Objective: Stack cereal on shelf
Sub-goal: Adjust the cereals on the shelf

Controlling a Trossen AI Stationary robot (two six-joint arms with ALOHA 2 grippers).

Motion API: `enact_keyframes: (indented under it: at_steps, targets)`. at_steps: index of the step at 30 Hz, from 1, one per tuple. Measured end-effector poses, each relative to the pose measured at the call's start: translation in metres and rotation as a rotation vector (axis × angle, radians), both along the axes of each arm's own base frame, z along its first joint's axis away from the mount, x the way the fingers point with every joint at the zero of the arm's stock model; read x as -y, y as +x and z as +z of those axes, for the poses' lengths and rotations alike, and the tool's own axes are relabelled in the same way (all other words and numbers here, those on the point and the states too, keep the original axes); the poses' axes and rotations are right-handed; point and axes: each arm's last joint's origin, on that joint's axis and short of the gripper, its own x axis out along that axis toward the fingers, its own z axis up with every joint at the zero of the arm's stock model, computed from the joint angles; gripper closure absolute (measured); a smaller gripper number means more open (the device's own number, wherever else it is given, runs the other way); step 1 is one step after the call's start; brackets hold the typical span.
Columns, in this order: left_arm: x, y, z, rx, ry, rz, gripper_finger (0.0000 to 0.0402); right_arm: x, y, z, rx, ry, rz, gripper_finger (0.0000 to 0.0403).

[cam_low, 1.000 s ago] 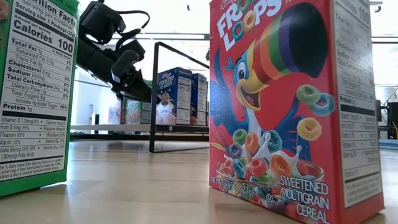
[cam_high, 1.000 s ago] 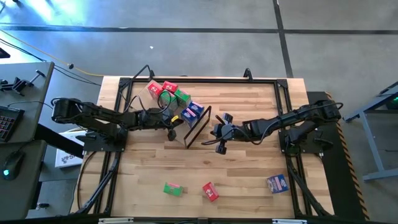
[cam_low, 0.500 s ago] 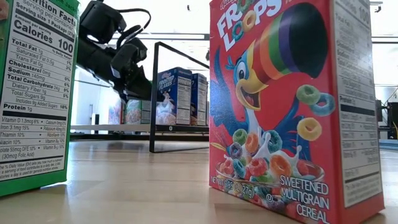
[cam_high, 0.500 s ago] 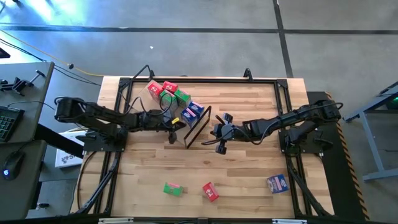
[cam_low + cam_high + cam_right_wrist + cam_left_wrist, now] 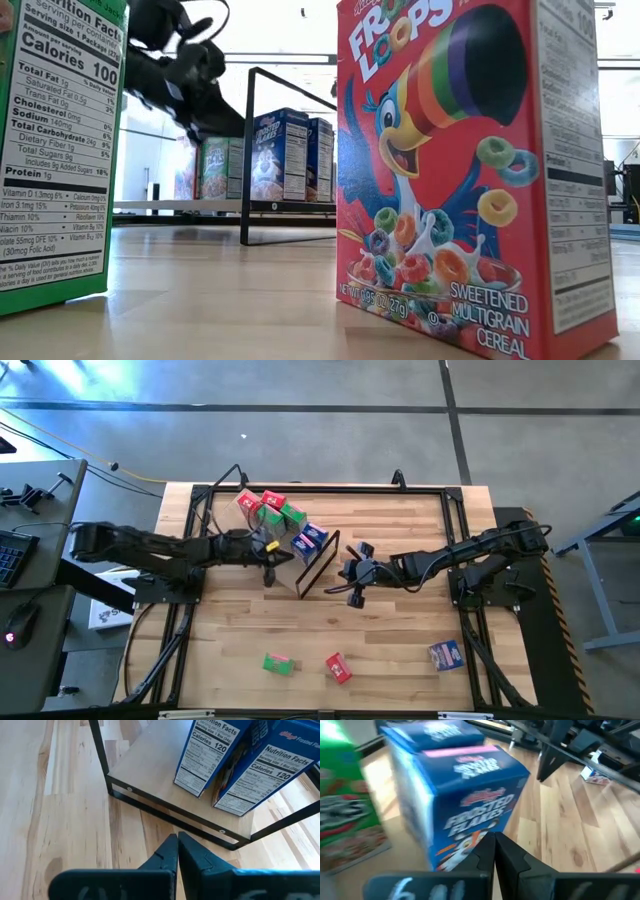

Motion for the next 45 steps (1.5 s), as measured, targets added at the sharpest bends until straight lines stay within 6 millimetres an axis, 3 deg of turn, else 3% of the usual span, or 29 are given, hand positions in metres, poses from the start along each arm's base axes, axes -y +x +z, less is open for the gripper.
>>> enact_keyframes:
  at_steps: [4,13,19,22,26,34,45]
  targets:
    - [-0.007,-0.022,0.022,-0.036,-0.004,0.047,0.0401,0.0,0.0,0.0,-0.003,-0.005,0.014,0.0403]
    - [-0.037,-0.057,0.101,-0.247,0.05,0.309,0.0401,-0.001,0.0,0.0,-0.015,-0.024,0.066,0.0403]
    - [-0.066,-0.065,0.139,-0.441,-0.014,0.48,0.0401,0.002,0.0,0.001,-0.028,-0.027,0.115,0.0403]
    - [-0.085,-0.065,0.148,-0.557,-0.028,0.533,0.0401,0.004,-0.002,0.005,-0.023,-0.042,0.13,0.0403]
    - [-0.113,-0.061,0.154,-0.698,-0.05,0.569,0.0401,0.004,-0.005,0.011,-0.018,-0.061,0.164,0.0403]
    - [-0.156,-0.054,0.146,-0.891,-0.125,0.584,0.0401,0.004,-0.009,0.014,-0.033,-0.07,0.187,0.0403]
    - [-0.182,-0.043,0.118,-1.046,-0.141,0.568,0.0401,0.004,-0.009,0.014,-0.031,-0.066,0.185,0.0403]
